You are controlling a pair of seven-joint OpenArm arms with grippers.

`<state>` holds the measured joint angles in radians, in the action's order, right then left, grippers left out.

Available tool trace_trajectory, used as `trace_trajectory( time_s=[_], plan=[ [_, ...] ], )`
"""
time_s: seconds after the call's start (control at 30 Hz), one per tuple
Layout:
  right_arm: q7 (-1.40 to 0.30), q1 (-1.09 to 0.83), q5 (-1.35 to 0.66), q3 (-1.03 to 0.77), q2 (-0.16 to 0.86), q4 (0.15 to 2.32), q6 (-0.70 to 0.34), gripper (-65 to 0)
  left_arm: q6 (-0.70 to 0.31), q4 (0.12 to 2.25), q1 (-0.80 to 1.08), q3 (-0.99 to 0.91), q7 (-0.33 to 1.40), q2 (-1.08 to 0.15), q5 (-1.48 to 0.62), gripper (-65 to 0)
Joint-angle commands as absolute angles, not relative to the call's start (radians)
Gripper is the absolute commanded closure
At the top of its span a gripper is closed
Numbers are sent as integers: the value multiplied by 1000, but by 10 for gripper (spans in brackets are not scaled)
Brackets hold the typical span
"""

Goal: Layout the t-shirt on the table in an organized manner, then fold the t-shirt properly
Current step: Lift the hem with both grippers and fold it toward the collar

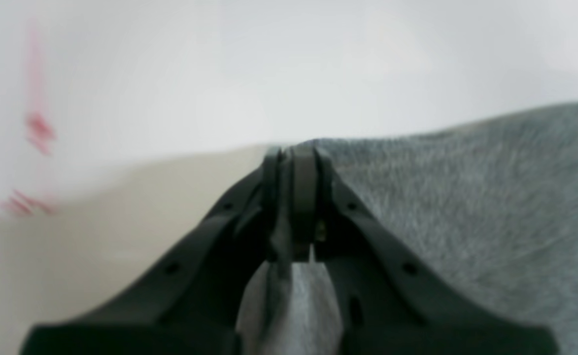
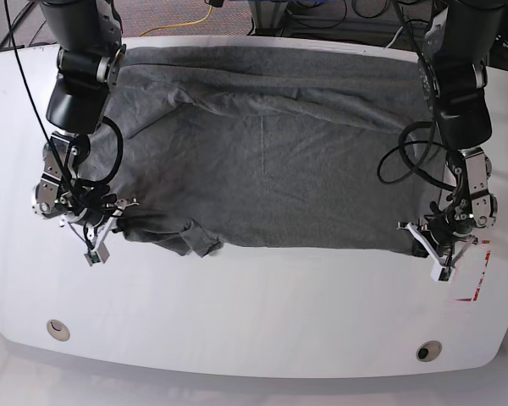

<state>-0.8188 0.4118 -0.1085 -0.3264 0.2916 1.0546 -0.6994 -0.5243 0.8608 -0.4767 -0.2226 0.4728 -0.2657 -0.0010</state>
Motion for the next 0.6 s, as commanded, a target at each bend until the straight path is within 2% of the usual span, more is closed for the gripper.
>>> trace_trajectory(
  time_s=[0.0,0.57],
  plan=[
    [-828,443,-120,-331,309,1141,-698,-6,-524,937,-493,-226,450,-263,-15,0],
    [-995,343,-125,-337,332,1466,-698,-6,-527,1369,-329,-228,684,-255,-16,0]
  ],
)
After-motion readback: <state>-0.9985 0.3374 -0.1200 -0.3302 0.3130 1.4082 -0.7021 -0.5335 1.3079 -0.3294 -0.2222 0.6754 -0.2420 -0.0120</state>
